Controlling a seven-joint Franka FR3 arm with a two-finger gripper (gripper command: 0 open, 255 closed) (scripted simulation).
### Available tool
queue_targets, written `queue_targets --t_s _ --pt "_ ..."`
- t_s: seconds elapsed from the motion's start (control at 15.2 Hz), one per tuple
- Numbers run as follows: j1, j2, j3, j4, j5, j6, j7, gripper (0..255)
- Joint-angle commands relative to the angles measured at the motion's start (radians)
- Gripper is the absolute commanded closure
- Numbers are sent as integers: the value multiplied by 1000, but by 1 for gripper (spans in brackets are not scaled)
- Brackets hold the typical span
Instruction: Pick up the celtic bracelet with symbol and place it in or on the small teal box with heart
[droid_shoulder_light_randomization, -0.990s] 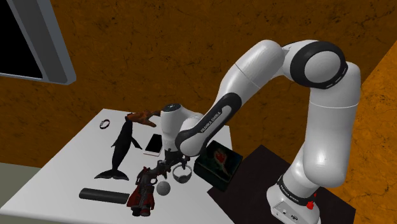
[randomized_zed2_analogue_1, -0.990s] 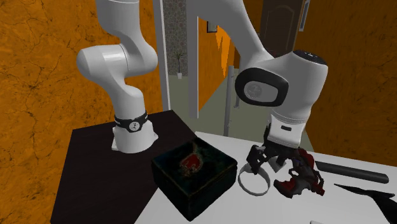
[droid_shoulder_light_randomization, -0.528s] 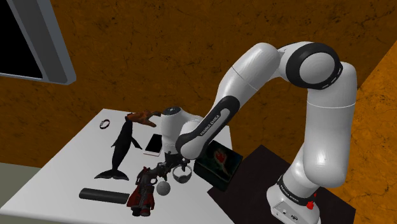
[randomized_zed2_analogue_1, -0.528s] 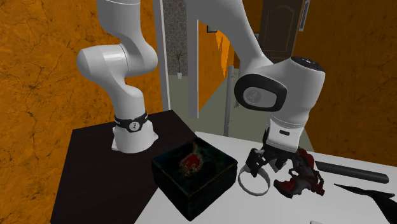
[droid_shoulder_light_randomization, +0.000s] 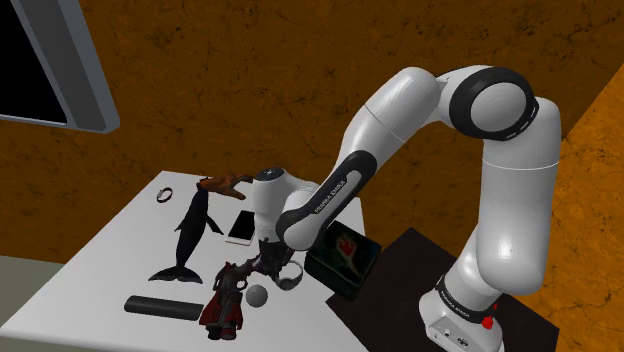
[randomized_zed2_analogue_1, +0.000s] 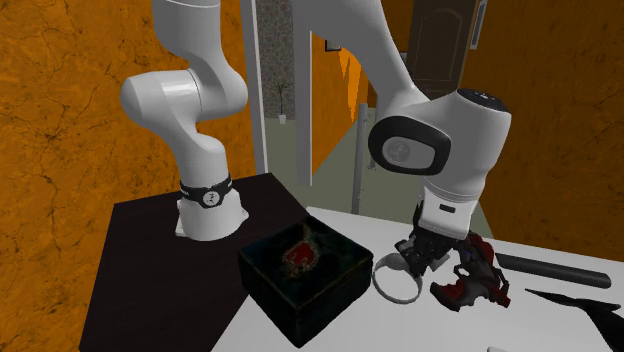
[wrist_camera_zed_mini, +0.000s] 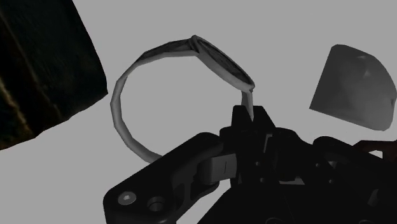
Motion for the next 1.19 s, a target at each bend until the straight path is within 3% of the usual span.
queue_targets --t_s 0.0,0.26,1.12 --pt "0 0 0 0 0 0 0 255" --pt "0 0 0 0 0 0 0 255" --pt "-42 -158 54 3 94 -150 -53 255"
